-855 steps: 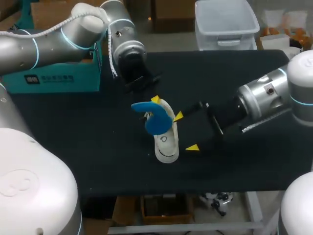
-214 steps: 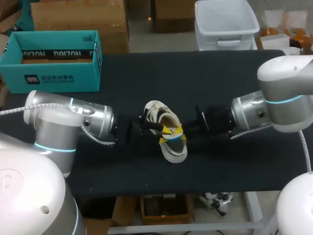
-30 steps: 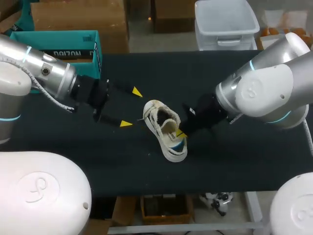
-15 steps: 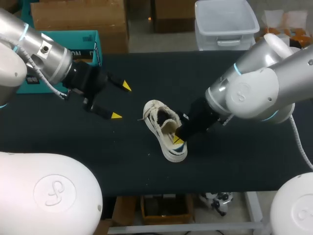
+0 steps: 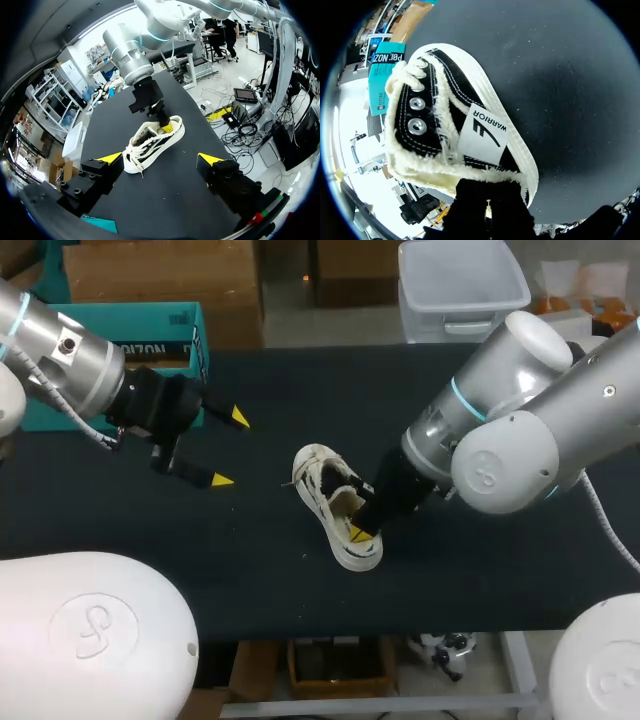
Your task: Open the shoe tongue, take the insole out of the shoe, put the insole back into the shoe, and pack the shoe into the shoebox
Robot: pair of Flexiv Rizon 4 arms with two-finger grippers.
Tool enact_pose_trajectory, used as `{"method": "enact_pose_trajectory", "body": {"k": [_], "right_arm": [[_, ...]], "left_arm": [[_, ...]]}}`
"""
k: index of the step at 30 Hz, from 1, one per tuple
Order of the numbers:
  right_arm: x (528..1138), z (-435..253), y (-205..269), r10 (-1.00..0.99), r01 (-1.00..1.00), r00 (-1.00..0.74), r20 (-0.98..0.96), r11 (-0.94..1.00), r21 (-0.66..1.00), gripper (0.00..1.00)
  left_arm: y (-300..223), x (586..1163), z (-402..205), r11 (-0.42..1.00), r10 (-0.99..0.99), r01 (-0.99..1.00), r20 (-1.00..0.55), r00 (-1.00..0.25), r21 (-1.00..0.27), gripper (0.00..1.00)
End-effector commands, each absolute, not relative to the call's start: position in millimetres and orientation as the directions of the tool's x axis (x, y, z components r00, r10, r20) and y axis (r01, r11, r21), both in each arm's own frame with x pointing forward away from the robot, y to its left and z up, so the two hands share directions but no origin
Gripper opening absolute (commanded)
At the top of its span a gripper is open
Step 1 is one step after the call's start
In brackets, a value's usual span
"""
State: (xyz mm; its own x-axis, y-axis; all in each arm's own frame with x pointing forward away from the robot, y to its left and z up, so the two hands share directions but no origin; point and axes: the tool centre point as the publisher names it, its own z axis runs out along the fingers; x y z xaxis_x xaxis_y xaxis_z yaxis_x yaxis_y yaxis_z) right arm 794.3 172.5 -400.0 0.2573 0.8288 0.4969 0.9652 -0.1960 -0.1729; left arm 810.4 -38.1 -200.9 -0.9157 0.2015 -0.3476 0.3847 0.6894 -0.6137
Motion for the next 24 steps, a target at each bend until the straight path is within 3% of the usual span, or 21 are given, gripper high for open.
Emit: {"method": "enact_pose_trajectory", "body": {"k": [1,24], "right_arm": [[789,-386,166,0.820,0.973,0.226,0.526,-0.215,-0.082,0.00],[804,-311,114,0.876,0.976,-0.115,0.469,0.010,0.220,0.00]], "left_arm": [[-42,805,-192,0.704,0.208,0.385,-0.344,-0.916,-0.598,1.00],[-33,790,-187,0.812,0.145,0.272,-0.274,-0.951,-0.517,1.00]]}}
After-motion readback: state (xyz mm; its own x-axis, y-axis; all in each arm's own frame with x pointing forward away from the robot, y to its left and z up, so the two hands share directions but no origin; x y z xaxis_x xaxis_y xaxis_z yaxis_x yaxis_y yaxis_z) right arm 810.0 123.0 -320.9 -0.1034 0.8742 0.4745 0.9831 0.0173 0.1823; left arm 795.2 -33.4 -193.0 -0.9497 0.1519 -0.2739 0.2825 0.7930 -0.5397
